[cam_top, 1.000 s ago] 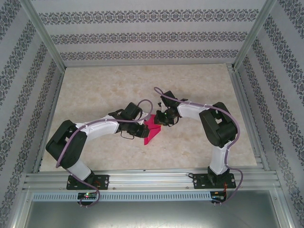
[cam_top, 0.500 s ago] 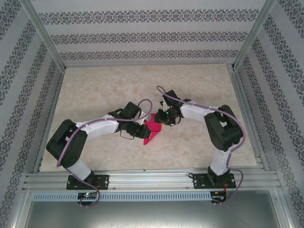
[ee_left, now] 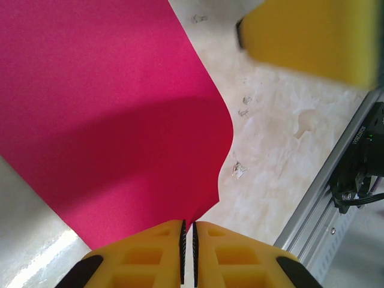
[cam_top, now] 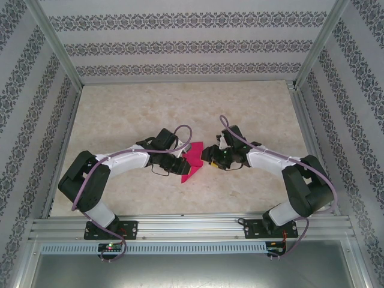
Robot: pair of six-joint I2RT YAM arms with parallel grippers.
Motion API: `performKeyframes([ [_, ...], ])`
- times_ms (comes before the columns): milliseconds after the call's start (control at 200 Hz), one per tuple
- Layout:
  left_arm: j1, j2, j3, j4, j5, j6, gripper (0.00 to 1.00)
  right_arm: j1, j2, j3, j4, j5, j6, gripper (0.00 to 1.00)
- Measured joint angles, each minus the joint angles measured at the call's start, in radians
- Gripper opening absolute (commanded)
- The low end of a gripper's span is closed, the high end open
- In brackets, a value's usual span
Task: Fold a paper plane with a square sheet of paper (pick it up from the middle)
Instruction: Third fold the triangle at the center of the table.
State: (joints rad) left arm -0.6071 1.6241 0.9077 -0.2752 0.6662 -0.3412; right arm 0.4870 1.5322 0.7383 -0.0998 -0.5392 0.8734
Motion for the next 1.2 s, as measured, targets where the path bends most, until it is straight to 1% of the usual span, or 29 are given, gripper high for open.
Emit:
performKeyframes([
  [170, 0.000, -0.002, 0.000, 0.000, 0.000, 0.000, 0.16, 0.031, 0.070, -0.020, 0.153, -0.027, 0.149, 0.53],
  [220, 0.000, -0.004, 0.000, 0.000, 0.000, 0.000, 0.17, 0.041, 0.084, -0.019, 0.186, -0.027, 0.180, 0.53],
  [245, 0.000, -0.005, 0.000, 0.000, 0.000, 0.000, 0.19, 0.044, 0.090, -0.018, 0.199, -0.027, 0.197, 0.53],
  [305, 0.000, -0.007, 0.000, -0.001, 0.000, -0.002, 0.26, 0.053, 0.104, -0.016, 0.221, -0.026, 0.225, 0.52],
  [365, 0.000, -0.011, 0.000, -0.001, 0.002, -0.003, 0.30, 0.055, 0.114, -0.016, 0.240, -0.024, 0.255, 0.52],
  [420, 0.000, -0.018, 0.000, -0.001, 0.003, -0.001, 0.39, 0.059, 0.118, -0.016, 0.257, -0.022, 0.276, 0.52],
  [550, -0.005, -0.053, 0.000, -0.009, -0.014, -0.001, 0.47, 0.061, 0.118, -0.016, 0.283, -0.018, 0.304, 0.52],
  [679, -0.040, -0.110, 0.005, -0.041, -0.083, 0.010, 0.51, 0.061, 0.118, -0.016, 0.290, -0.016, 0.312, 0.50],
  [749, -0.084, -0.134, 0.019, -0.066, -0.135, 0.026, 0.56, 0.061, 0.118, -0.016, 0.292, -0.016, 0.315, 0.50],
  [834, -0.135, -0.156, 0.030, -0.088, -0.202, 0.040, 0.58, 0.061, 0.118, -0.016, 0.292, -0.016, 0.320, 0.50],
  [909, -0.174, -0.169, 0.034, -0.104, -0.258, 0.050, 0.61, 0.061, 0.118, -0.016, 0.292, -0.016, 0.323, 0.49],
  [1084, -0.240, -0.160, 0.051, -0.142, -0.362, 0.074, 0.64, 0.061, 0.118, -0.016, 0.292, -0.016, 0.325, 0.48],
  [1199, -0.317, -0.122, 0.087, -0.162, -0.459, 0.097, 0.67, 0.061, 0.118, -0.016, 0.292, -0.017, 0.325, 0.48],
])
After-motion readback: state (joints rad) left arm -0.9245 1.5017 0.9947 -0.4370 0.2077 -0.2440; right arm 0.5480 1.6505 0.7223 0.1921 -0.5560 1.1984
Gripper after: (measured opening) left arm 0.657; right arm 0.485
